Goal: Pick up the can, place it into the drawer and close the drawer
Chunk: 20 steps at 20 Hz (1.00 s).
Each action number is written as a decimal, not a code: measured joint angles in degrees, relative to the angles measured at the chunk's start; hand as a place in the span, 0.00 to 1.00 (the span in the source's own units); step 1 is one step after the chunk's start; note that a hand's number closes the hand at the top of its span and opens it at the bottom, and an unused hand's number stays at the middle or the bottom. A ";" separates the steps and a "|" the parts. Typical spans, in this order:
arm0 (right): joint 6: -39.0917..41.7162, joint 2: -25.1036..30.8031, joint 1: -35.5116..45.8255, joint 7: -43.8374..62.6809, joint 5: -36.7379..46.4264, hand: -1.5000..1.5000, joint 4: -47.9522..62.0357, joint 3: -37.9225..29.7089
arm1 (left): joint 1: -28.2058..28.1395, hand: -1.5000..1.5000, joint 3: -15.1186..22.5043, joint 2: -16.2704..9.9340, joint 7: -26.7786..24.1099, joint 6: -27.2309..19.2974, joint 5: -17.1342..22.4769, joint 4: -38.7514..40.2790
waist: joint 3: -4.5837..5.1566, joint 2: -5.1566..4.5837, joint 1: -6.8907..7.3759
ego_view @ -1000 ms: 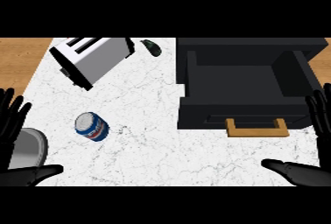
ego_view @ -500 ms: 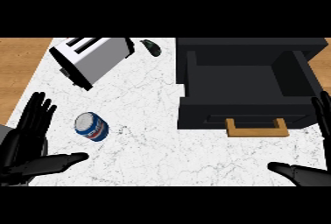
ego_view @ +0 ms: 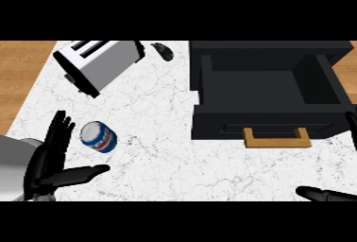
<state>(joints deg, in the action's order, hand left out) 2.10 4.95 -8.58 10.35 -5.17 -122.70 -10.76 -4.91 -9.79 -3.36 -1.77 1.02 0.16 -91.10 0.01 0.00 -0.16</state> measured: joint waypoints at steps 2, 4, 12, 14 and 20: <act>0.68 0.60 0.30 0.35 -0.87 0.00 0.17 -1.11 | -0.53 0.00 0.12 0.72 -2.08 -0.93 -0.78 1.78 | 0.00 0.02 0.03; 0.48 -0.09 -0.83 0.80 -0.40 0.00 -1.57 -0.80 | -0.28 0.00 -0.66 0.69 -4.85 -1.02 -0.75 5.31 | 0.00 0.01 -0.01; 1.52 0.04 -0.35 3.06 -1.20 0.00 -3.78 -1.97 | 3.21 0.00 -3.08 -0.79 -10.86 -1.30 0.01 16.75 | 0.01 0.01 0.01; 1.18 -0.53 0.15 2.72 -0.36 0.00 -3.34 -1.63 | 4.63 0.00 -3.32 -1.02 -12.72 -1.57 -0.20 20.59 | 0.00 0.00 0.00; 2.37 1.12 0.63 4.81 -2.57 0.00 -4.14 -5.05 | 9.45 0.00 -4.33 -1.18 -18.05 -2.53 0.32 31.45 | 0.00 -0.01 -0.08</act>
<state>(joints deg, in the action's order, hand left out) 4.47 6.08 -7.95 15.15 -7.74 -126.84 -15.81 4.54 -14.12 -4.54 -19.81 -1.51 0.48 -59.66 0.01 -0.01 -0.24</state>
